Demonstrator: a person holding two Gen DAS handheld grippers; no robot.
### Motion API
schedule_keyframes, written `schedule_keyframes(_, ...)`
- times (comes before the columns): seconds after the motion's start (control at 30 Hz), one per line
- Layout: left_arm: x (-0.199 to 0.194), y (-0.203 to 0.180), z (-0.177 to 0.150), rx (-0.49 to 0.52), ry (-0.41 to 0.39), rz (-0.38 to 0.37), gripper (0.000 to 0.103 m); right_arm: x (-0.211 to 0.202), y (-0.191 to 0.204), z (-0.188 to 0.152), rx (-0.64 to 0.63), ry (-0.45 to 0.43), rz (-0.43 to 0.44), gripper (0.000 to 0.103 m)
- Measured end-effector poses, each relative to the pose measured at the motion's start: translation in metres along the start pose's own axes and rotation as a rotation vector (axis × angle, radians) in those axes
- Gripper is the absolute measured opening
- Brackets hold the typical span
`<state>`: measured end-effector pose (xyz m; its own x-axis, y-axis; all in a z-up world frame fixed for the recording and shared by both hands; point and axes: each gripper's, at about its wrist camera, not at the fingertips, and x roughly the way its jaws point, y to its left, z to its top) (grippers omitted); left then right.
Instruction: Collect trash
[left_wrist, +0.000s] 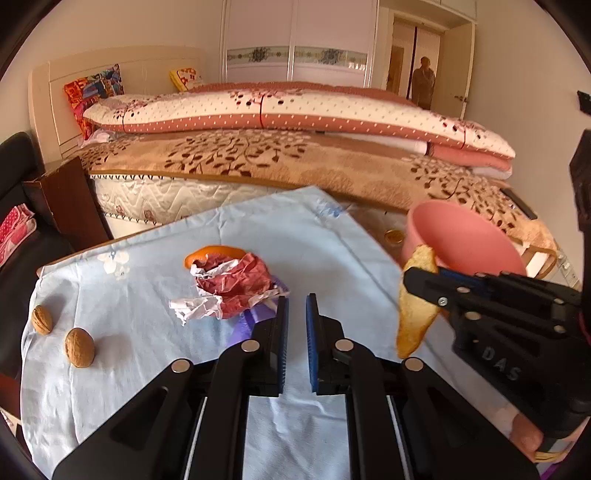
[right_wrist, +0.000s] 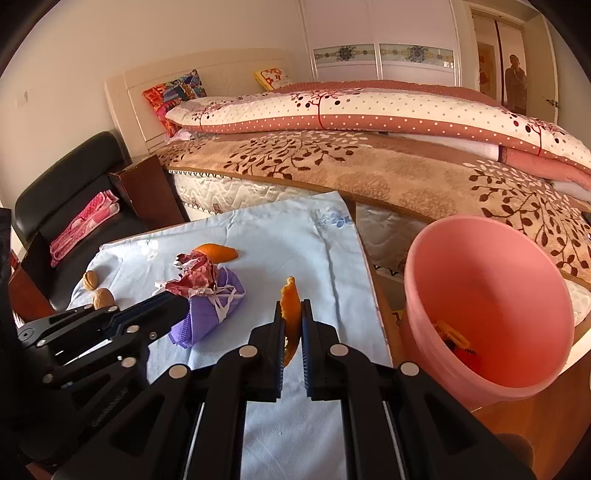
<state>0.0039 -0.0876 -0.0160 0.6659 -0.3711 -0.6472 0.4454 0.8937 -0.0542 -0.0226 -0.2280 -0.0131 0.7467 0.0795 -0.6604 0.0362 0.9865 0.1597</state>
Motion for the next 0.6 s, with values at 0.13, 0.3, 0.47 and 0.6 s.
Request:
schedule_keyframes(0.13,-0.011,-0.005,0.001,-0.001,-0.022,-0.008,0.009,-0.009,0.000,-0.002,0.000,-0.011,-0.006,0.007)
schedule_keyframes(0.3,-0.023,-0.006,0.003,-0.023,-0.049,-0.015,0.009,-0.016,-0.001,-0.004,-0.002,-0.016,-0.010,0.007)
schedule_keyframes(0.47,-0.032,-0.006,0.004,-0.036,-0.068,-0.003,0.009,-0.024,-0.001,-0.005,-0.005,-0.027,-0.019,0.007)
schedule_keyframes(0.6,-0.040,-0.005,0.004,-0.050,-0.090,0.001,0.009,-0.028,0.001,-0.004,-0.009,-0.038,-0.024,0.007)
